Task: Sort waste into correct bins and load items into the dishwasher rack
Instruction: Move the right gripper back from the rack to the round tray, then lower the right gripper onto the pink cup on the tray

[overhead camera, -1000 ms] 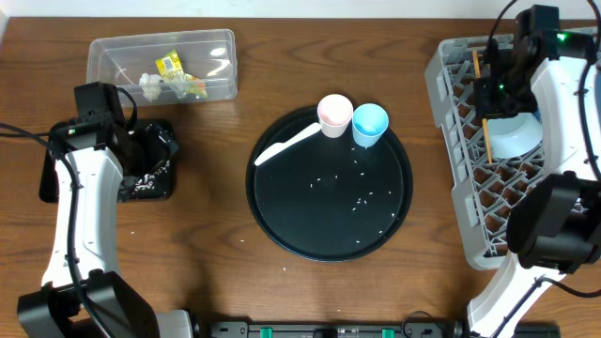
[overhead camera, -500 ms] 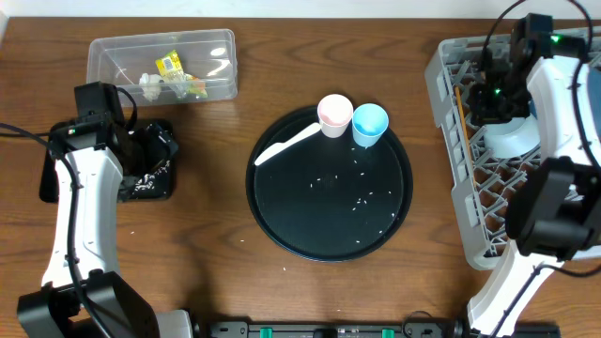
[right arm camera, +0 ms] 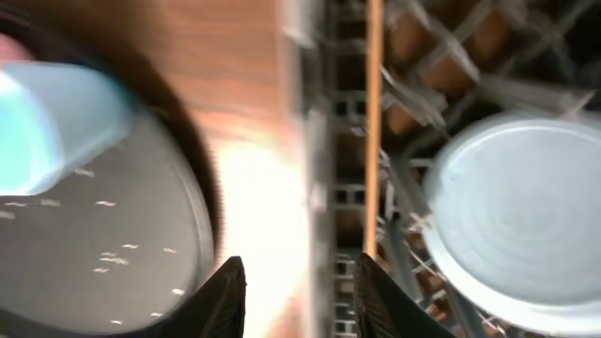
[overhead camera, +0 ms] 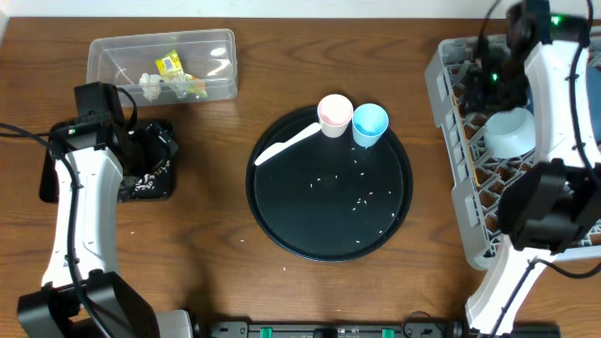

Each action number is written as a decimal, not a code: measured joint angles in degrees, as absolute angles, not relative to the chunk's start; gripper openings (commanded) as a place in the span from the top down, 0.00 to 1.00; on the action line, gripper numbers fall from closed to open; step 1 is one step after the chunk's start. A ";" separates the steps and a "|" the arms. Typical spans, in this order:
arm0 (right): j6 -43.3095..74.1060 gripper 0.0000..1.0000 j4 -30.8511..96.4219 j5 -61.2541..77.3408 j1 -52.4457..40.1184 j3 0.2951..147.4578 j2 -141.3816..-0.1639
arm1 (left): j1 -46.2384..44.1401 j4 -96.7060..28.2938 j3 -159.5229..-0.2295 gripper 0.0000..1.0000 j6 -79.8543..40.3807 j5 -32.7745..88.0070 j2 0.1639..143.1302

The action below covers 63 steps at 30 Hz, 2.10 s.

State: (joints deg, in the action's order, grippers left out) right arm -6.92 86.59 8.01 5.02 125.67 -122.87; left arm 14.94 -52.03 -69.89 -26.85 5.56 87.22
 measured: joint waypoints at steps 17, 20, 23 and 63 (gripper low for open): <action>27.05 0.10 83.24 19.33 -18.70 138.41 -122.83 | 14.94 -52.03 -69.89 0.02 -26.85 5.56 87.22; 34.17 0.10 78.65 15.75 -25.71 137.08 -122.83 | 14.94 -52.03 -69.89 0.02 -26.85 5.56 87.22; 42.98 0.11 76.88 10.00 -32.80 134.63 -122.83 | 14.94 -52.03 -69.89 0.02 -26.85 5.56 87.22; 71.18 0.19 68.03 -4.03 -41.39 131.44 -144.05 | 14.94 -52.03 -69.89 0.02 -26.85 5.56 87.22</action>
